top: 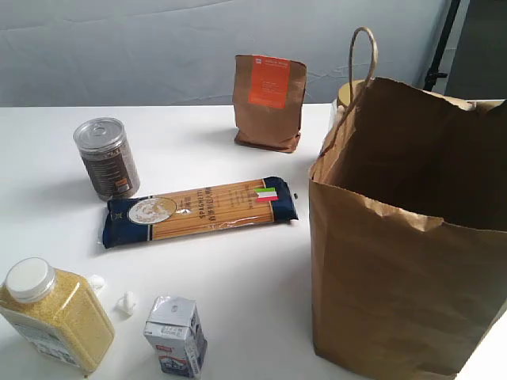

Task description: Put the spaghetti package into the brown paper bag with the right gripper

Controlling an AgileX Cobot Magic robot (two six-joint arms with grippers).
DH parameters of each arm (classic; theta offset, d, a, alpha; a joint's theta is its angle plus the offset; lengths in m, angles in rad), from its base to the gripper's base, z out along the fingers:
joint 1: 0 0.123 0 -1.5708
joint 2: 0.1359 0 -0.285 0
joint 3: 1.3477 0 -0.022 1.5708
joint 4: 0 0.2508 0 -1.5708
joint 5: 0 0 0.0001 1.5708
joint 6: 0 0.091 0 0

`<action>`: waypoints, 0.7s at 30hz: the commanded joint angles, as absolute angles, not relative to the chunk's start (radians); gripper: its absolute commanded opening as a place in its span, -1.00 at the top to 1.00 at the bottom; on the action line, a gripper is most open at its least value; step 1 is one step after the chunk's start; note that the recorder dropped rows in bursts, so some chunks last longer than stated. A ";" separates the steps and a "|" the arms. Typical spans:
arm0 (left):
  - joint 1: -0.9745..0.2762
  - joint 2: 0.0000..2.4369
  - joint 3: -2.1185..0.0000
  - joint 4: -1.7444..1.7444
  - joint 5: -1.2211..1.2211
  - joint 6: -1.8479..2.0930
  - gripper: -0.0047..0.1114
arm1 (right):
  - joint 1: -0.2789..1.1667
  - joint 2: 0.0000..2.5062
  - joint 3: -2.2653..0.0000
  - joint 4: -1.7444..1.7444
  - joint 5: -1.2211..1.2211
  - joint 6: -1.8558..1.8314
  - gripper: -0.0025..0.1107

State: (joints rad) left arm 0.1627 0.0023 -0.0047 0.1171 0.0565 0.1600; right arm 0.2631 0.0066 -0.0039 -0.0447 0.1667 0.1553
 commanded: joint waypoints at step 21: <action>0.165 0.000 0.000 0.113 0.052 0.156 0.92 | 0.260 0.456 -0.820 0.304 0.716 0.089 0.96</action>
State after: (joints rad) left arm 0.1627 0.0023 -0.0047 0.1171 0.0565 0.1600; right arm 0.2631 0.3533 -0.6940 0.2447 0.5927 0.1941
